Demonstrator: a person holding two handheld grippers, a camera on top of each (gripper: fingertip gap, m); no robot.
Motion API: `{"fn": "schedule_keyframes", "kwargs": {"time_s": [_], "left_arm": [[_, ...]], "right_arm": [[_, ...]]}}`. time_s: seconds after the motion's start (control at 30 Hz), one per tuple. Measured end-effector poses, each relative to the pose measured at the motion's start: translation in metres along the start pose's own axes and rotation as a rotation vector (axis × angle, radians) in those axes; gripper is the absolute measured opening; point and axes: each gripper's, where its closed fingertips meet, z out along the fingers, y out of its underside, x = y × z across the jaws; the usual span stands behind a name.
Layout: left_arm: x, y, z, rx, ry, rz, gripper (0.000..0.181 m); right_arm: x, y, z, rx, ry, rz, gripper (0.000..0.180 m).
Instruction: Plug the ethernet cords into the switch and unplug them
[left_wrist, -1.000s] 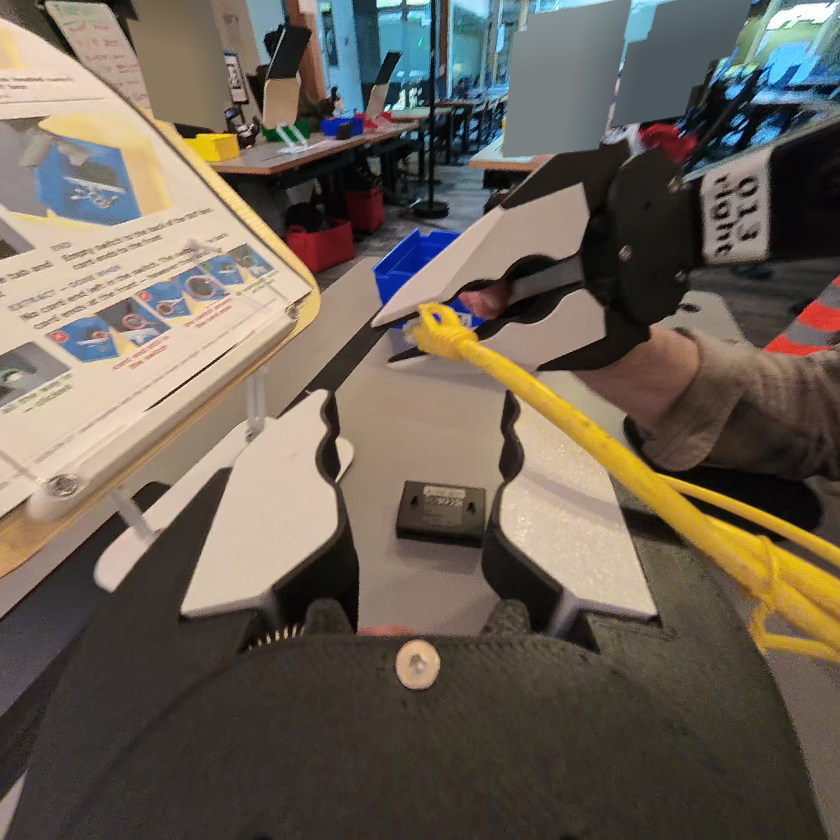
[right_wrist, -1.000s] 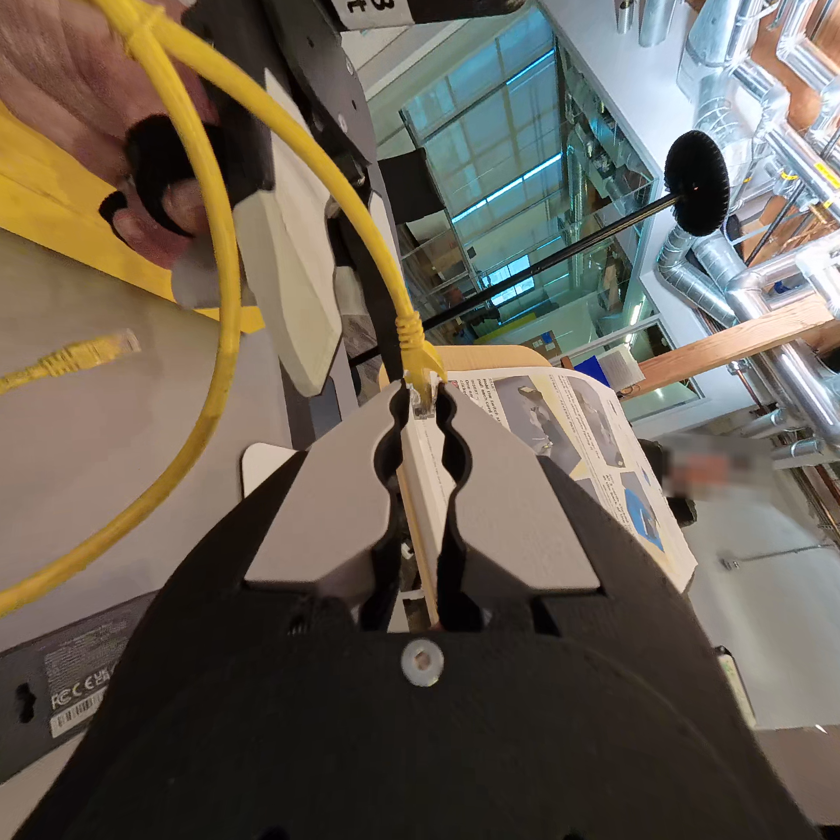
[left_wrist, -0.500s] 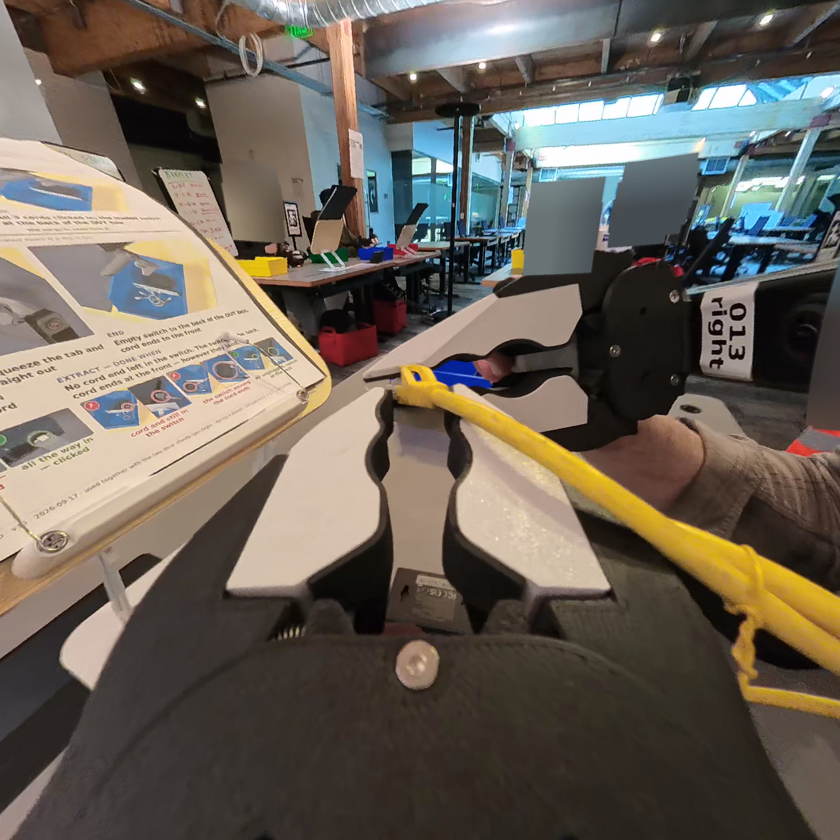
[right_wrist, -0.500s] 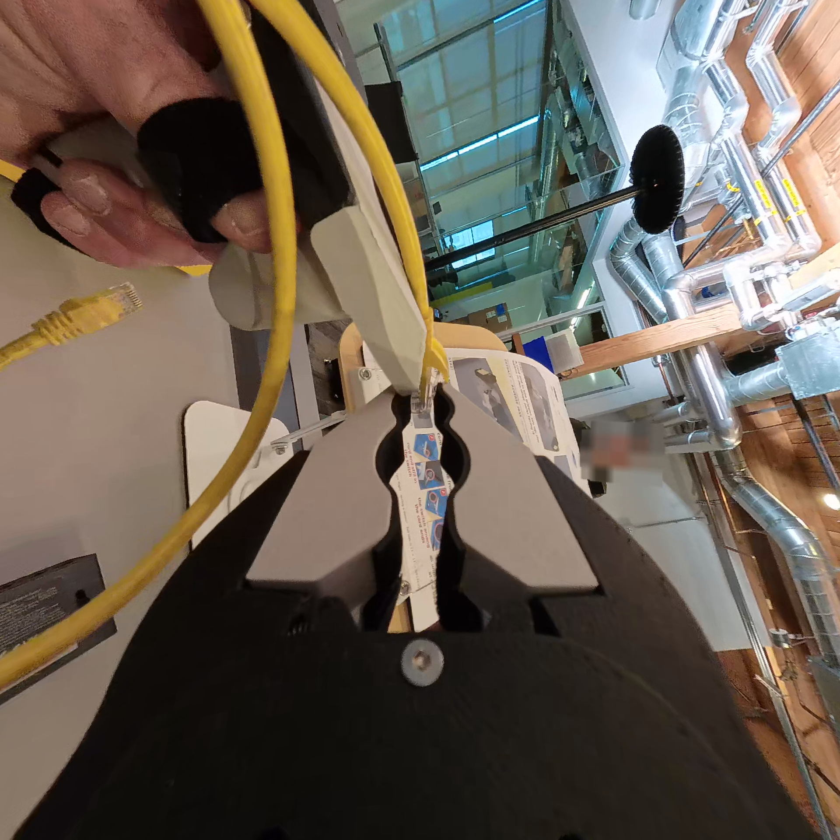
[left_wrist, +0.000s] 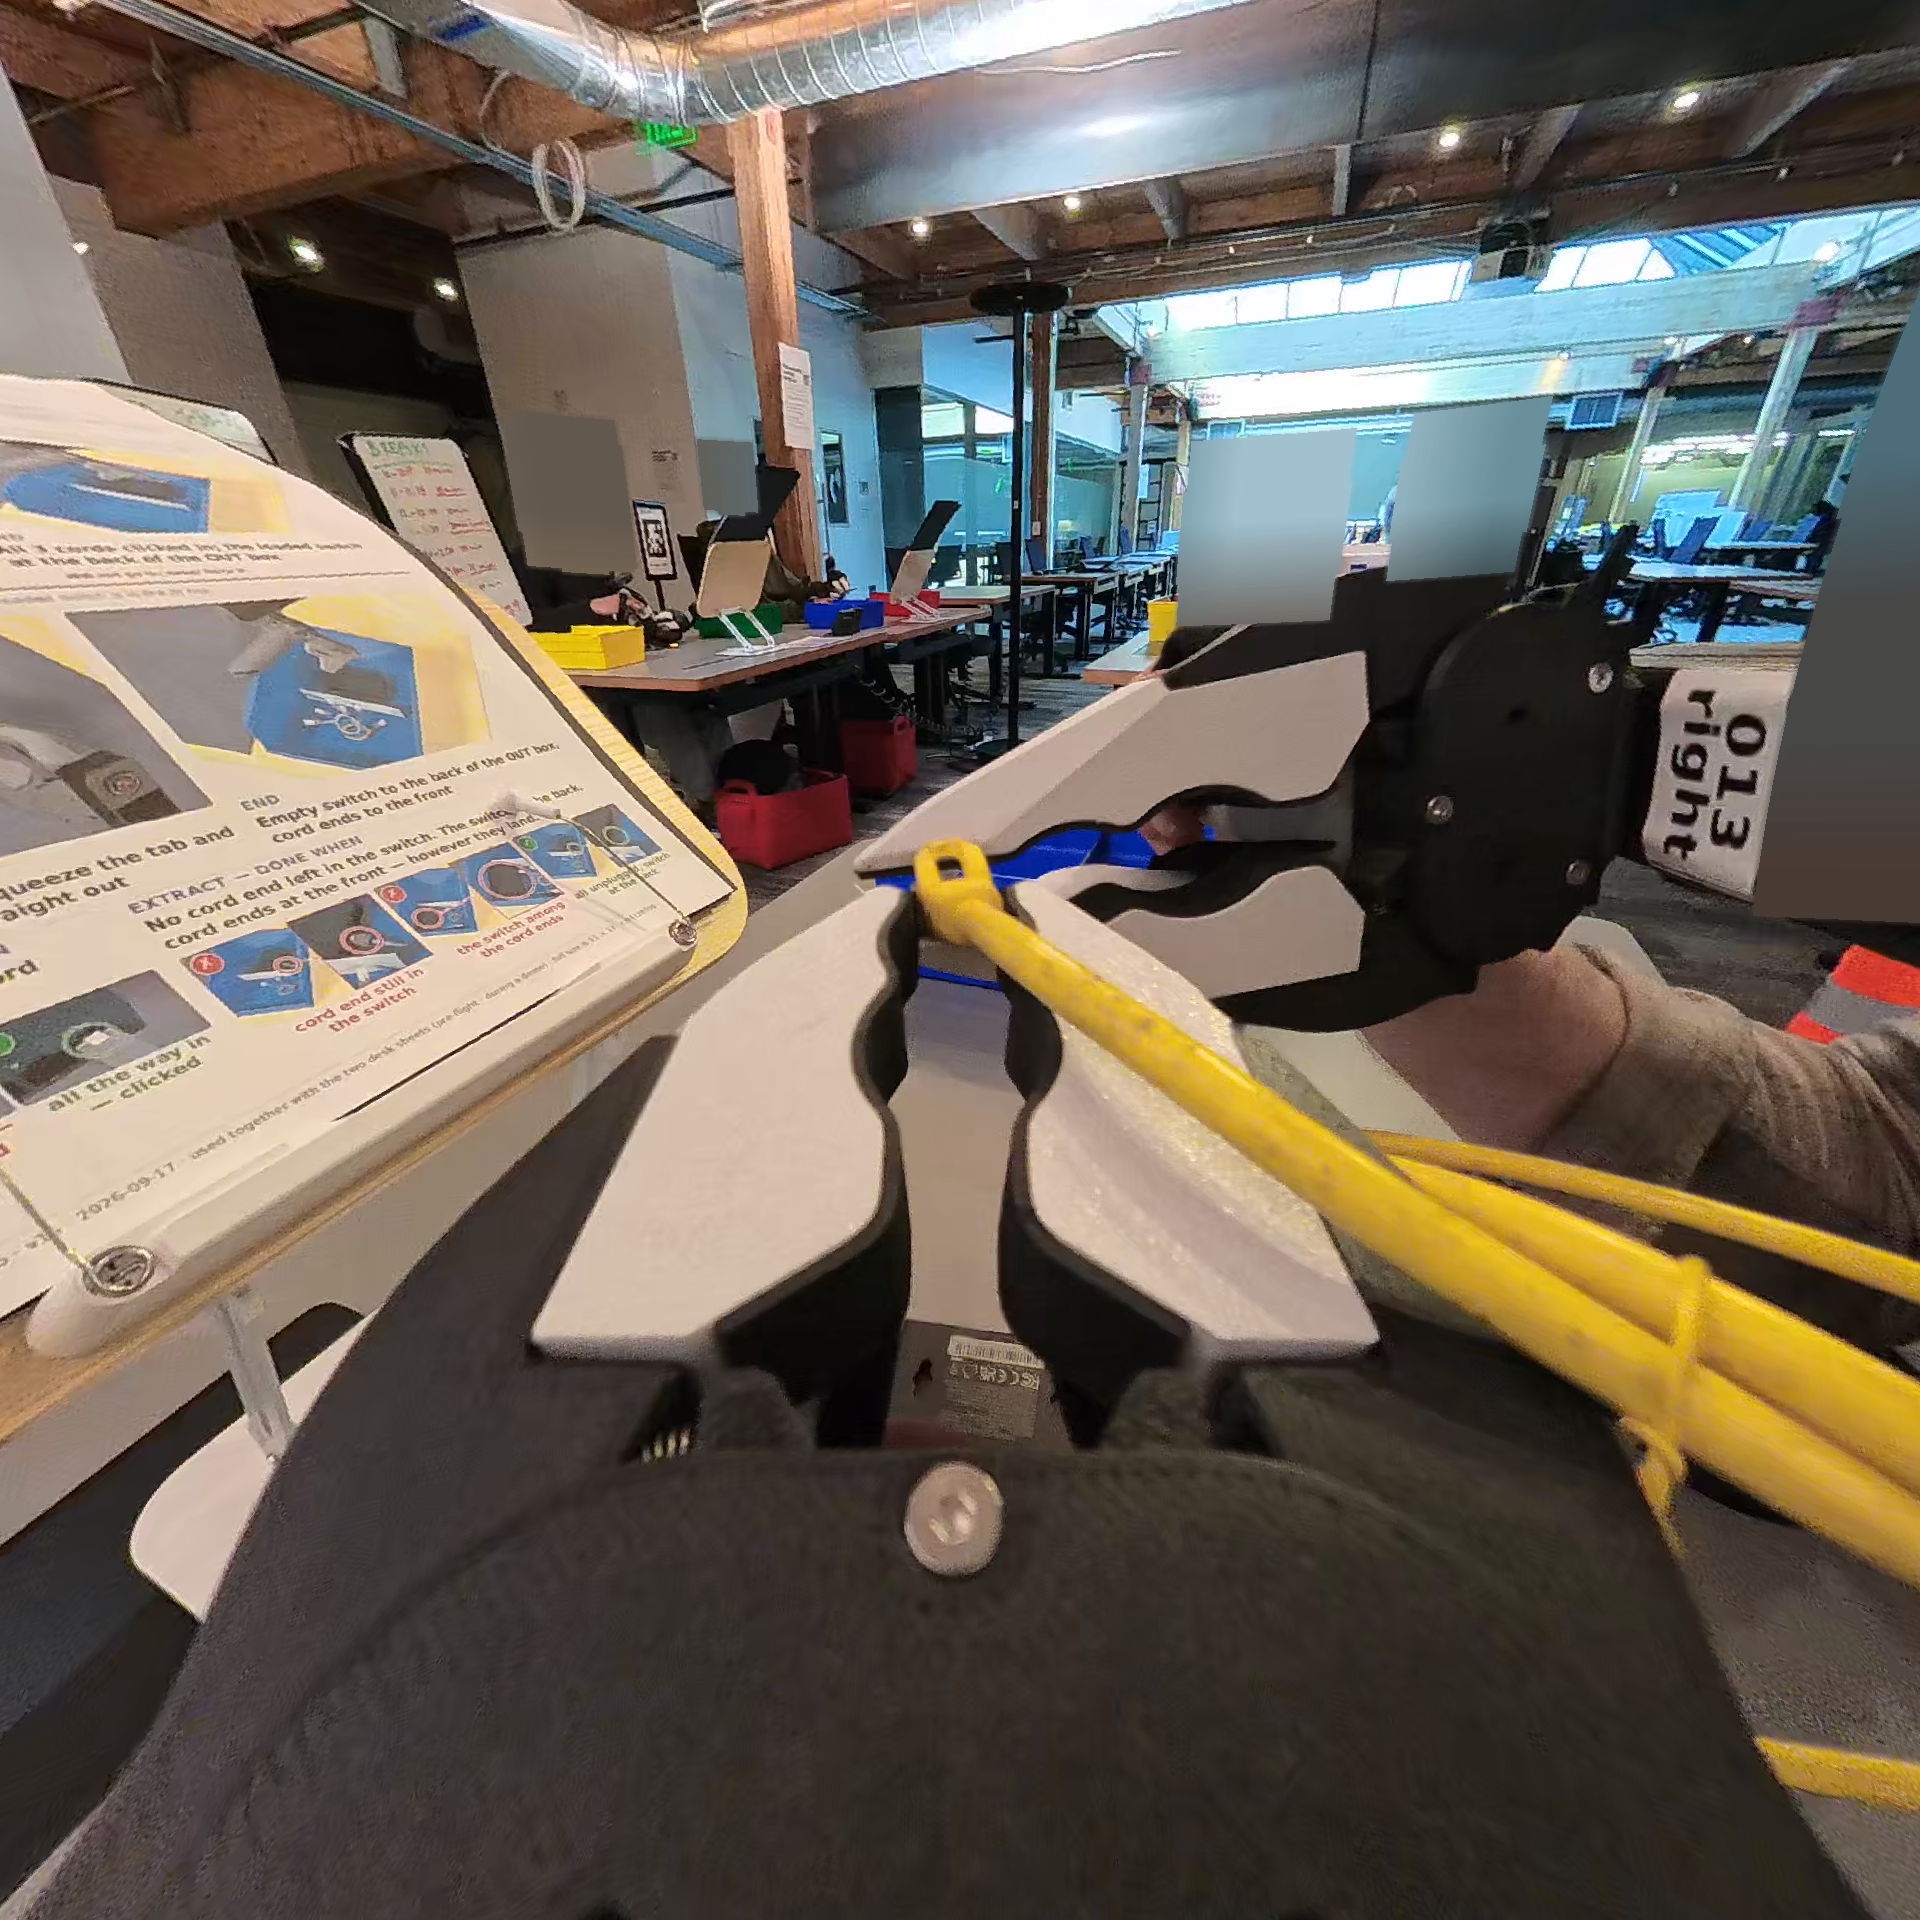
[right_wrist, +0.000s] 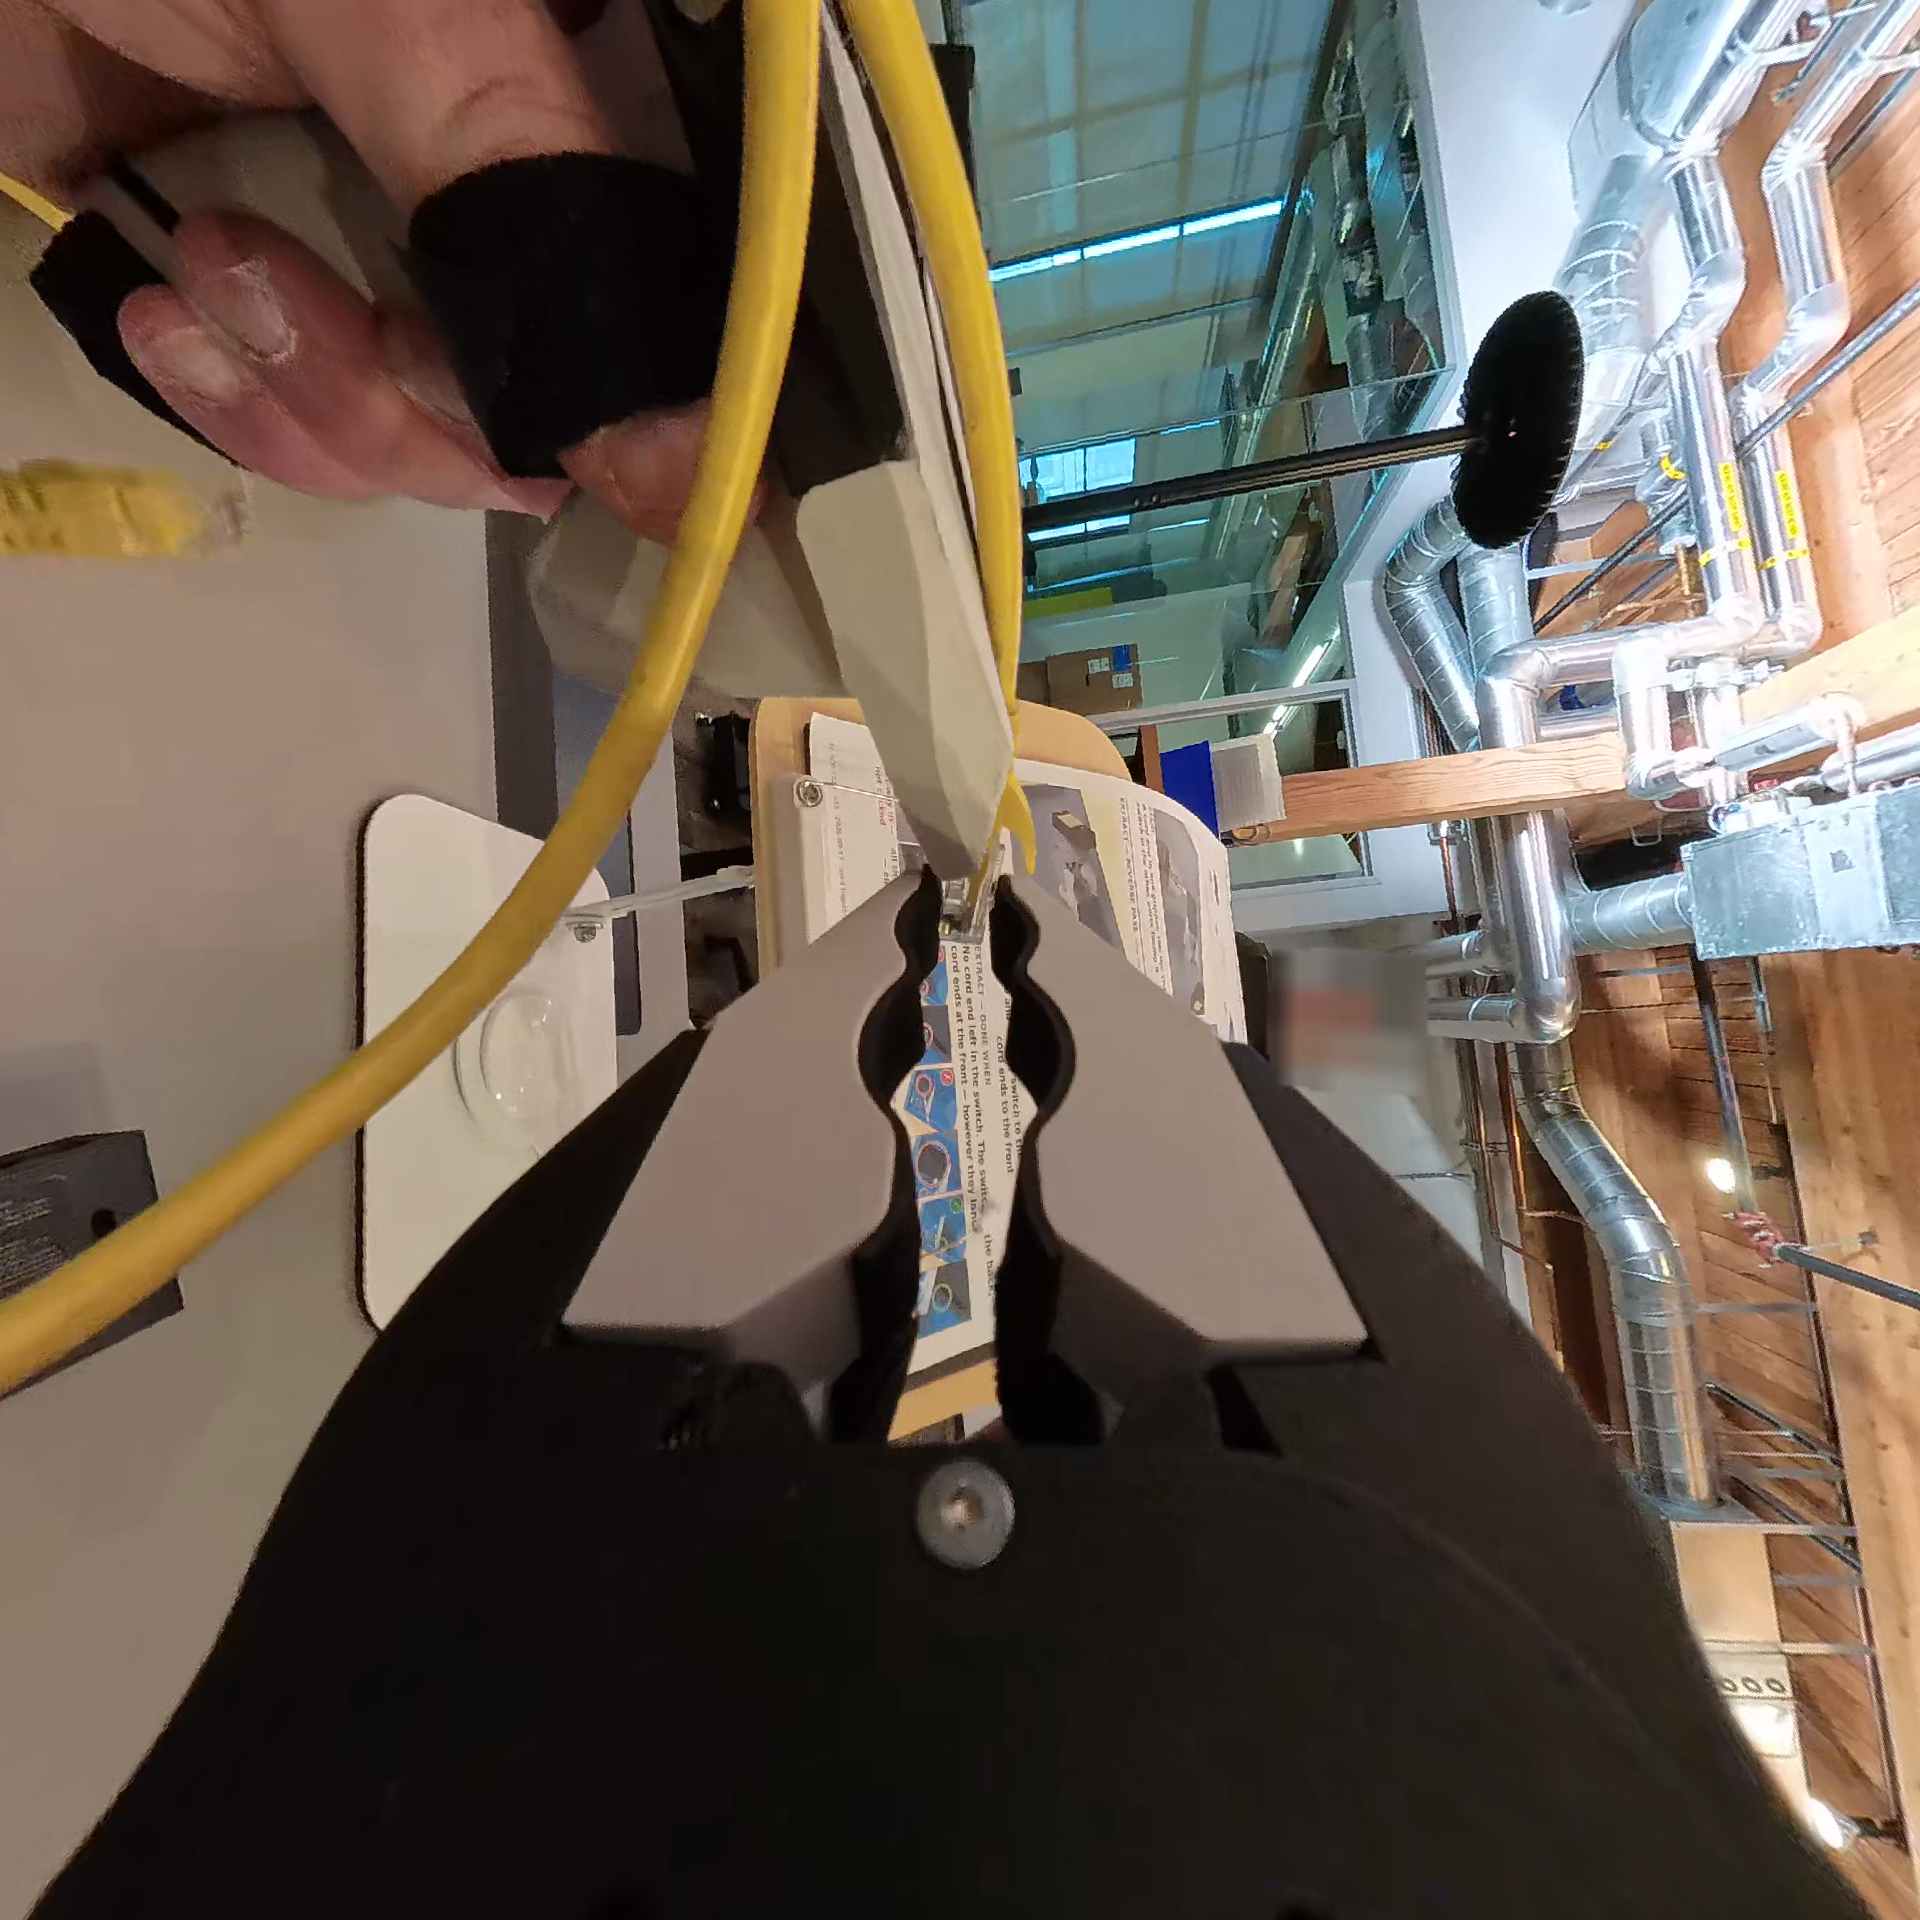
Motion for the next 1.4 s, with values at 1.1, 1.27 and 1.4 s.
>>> {"fn": "schedule_keyframes", "kwargs": {"time_s": [1.1,1.27,1.4], "left_arm": [[-0.028,0.024,0.003,-0.230,-0.325,0.354,0.013],[-0.028,0.028,0.004,-0.265,-0.360,0.491,0.012],[-0.030,0.026,0.002,-0.279,-0.413,0.614,0.012]], "right_arm": [[-0.044,-0.066,-0.033,0.334,-0.472,0.216,0.041],[-0.047,-0.066,-0.037,0.334,-0.547,0.297,0.034],[-0.046,-0.070,-0.038,0.356,-0.617,0.422,0.032]]}}
